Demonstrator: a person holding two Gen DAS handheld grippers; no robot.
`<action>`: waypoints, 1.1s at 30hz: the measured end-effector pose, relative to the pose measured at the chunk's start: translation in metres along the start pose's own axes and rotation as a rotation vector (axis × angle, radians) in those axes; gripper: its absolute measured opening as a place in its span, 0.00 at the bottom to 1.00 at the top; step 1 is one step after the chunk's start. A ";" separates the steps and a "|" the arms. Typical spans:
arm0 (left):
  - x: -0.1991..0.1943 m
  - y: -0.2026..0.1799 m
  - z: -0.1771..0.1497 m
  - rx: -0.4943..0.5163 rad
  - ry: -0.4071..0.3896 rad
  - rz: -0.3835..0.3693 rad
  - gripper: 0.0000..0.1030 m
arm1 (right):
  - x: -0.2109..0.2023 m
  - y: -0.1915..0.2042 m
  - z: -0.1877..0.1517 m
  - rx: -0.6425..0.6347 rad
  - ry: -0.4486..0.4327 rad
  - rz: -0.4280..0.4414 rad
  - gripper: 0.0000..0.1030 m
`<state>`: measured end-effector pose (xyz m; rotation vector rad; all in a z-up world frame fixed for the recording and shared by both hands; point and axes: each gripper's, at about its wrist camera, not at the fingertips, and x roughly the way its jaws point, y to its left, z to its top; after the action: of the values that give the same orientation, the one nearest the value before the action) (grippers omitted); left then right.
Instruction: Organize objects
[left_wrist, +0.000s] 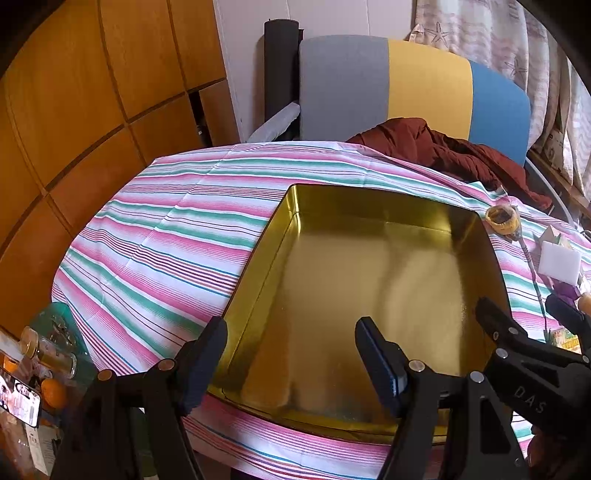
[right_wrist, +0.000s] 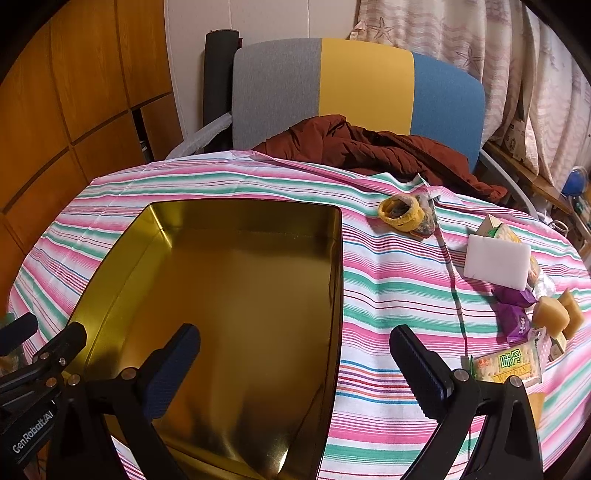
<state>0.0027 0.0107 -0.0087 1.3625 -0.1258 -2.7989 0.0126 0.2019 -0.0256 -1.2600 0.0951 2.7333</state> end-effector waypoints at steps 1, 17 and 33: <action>0.001 -0.001 0.000 0.002 0.003 0.001 0.71 | 0.000 -0.001 0.000 0.002 0.000 -0.001 1.00; 0.000 -0.006 0.001 0.007 0.010 0.013 0.71 | -0.005 -0.007 0.001 0.016 -0.013 0.000 1.00; 0.004 -0.024 -0.003 0.006 0.074 -0.159 0.71 | -0.041 -0.042 0.002 0.045 -0.201 0.040 1.00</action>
<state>0.0033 0.0339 -0.0156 1.5403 -0.0254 -2.8705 0.0437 0.2402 0.0069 -0.9755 0.1620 2.8566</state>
